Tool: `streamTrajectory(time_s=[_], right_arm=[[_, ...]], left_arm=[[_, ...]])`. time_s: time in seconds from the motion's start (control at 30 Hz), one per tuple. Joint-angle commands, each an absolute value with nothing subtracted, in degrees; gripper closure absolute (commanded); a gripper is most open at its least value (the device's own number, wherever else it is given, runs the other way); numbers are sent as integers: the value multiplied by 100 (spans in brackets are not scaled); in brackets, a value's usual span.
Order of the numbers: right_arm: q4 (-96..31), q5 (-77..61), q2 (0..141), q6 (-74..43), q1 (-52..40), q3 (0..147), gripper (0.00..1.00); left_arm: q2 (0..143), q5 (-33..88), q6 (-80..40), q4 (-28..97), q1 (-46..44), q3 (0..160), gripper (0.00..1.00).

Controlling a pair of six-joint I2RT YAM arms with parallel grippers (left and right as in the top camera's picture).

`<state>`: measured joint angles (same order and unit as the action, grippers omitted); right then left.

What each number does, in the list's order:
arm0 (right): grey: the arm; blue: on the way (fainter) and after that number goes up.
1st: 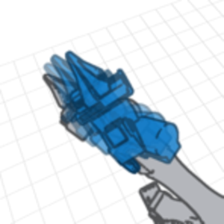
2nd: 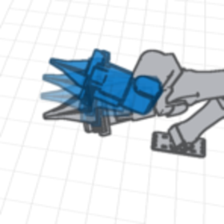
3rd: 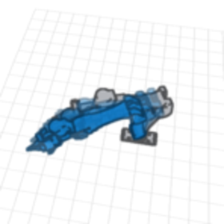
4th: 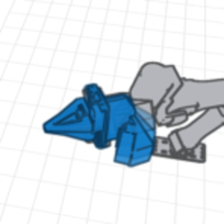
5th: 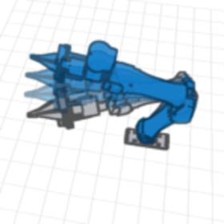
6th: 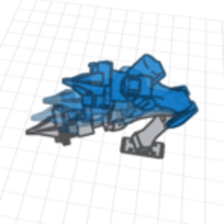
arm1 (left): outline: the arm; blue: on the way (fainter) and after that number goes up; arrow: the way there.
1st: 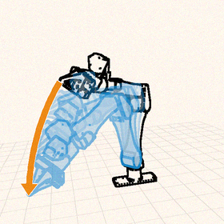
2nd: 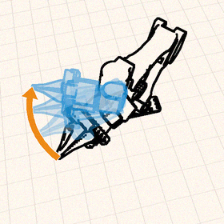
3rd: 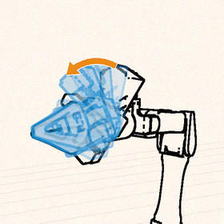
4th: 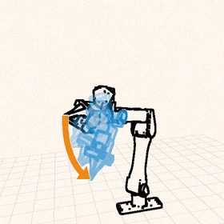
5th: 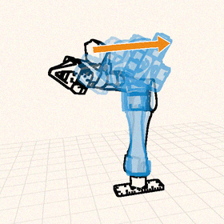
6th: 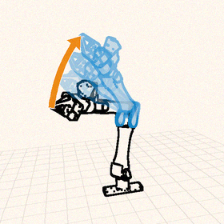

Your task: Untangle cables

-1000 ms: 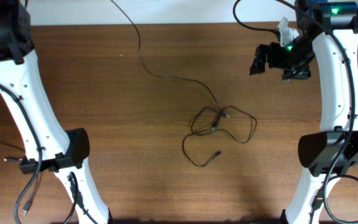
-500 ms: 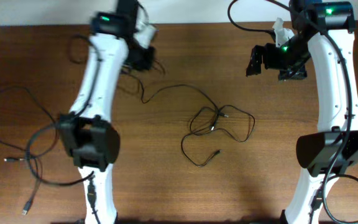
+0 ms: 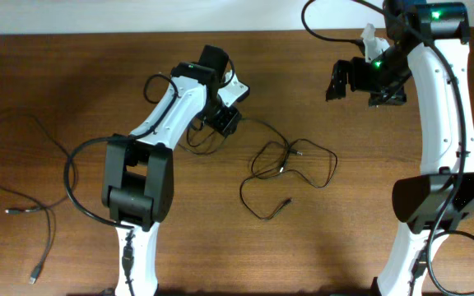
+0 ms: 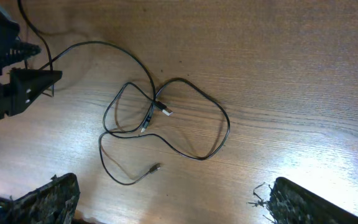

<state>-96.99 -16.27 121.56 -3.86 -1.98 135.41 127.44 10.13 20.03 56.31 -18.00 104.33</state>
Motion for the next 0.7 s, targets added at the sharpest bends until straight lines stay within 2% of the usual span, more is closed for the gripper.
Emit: streamTrajectory(time_s=[0.0, 0.07, 0.13, 0.2, 0.23, 0.27, 0.4, 0.53, 0.67], right_arm=[[-9732, -1581, 12164, -325, -224, 13555, 1], [-9732, -1581, 12164, -322, -224, 13555, 1], [-9732, -1581, 12167, -325, -224, 13555, 1], [-9732, -1581, 12167, -325, -224, 13555, 1], [-9732, -1581, 12167, -325, -224, 13555, 1], [-9734, -1581, 12167, -325, -224, 13555, 1], [-9734, -1581, 12167, -325, -224, 13555, 1], [-9732, -1581, 12167, -325, -224, 13555, 1], [-9732, -1584, 12167, -325, -224, 13555, 1]], left_arm=[[12674, 1120, 2088, 5203, -1828, 10003, 43], [12674, 1120, 2088, 5096, -1828, 9913, 43], [12674, 1120, 2082, 4989, -1837, 9837, 53], [12676, 1114, 2032, 4895, -1837, 9832, 71], [12676, 1116, 1988, 4803, -1837, 9832, 91], [12674, 1035, 1820, 4654, -1837, 9837, 100], [12132, 185, 1046, 4906, -1647, 11039, 100], [11098, 274, 969, 5502, -1339, 12967, 100], [10200, 276, 991, 5531, -1334, 13738, 100]])
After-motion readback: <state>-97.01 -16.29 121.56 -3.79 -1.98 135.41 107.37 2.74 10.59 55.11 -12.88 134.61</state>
